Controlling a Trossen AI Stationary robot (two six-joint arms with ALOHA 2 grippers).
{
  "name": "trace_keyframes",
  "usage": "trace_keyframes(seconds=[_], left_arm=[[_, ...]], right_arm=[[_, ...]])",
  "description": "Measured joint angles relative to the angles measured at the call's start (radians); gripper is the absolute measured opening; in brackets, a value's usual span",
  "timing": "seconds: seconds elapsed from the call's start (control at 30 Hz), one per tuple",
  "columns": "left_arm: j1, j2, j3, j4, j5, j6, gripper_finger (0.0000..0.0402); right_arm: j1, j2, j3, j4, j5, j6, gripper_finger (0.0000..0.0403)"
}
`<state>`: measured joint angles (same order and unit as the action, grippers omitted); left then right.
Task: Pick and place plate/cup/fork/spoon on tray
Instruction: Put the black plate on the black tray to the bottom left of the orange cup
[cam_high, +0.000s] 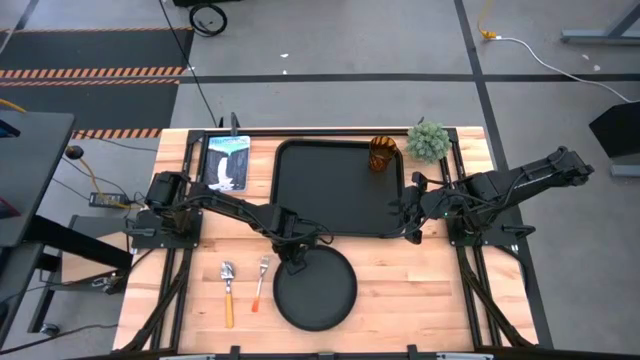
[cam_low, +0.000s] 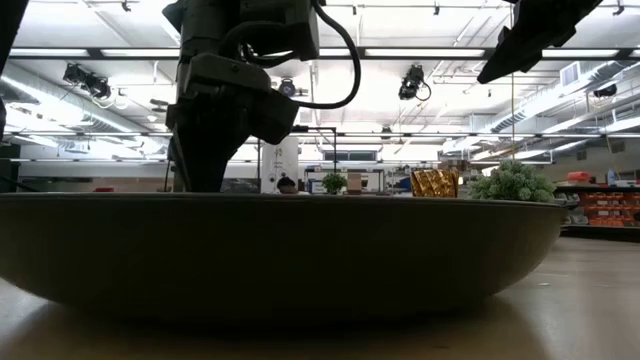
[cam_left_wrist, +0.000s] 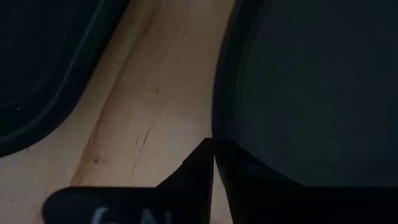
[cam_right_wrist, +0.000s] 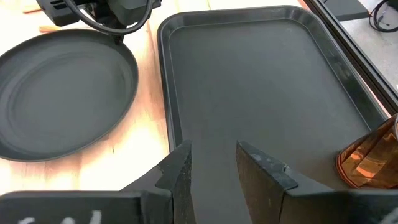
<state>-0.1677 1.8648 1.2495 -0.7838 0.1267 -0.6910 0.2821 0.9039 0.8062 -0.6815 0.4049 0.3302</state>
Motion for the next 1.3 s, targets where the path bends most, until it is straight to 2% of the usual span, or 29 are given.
trace_keyframes(seconds=[0.2,0.53,0.97,1.3], left_arm=[[0.001,0.0,0.0,0.007,-0.024,-0.001,0.0009],[0.033,-0.004,0.0,0.006,-0.035,0.015,0.0006],[0.145,-0.025,0.043,-0.002,0.107,0.122,0.0002],[0.243,-0.026,0.113,-0.046,0.12,0.206,0.0001]], right_arm=[[0.0,0.0,0.0,0.0,0.0,-0.005,0.0132],[0.0,0.0,0.0,0.0,0.0,-0.016,0.0132],[0.0,0.0,0.0,-0.008,-0.01,-0.017,0.0132],[0.0,0.0,0.0,-0.015,-0.015,-0.019,0.0132]])
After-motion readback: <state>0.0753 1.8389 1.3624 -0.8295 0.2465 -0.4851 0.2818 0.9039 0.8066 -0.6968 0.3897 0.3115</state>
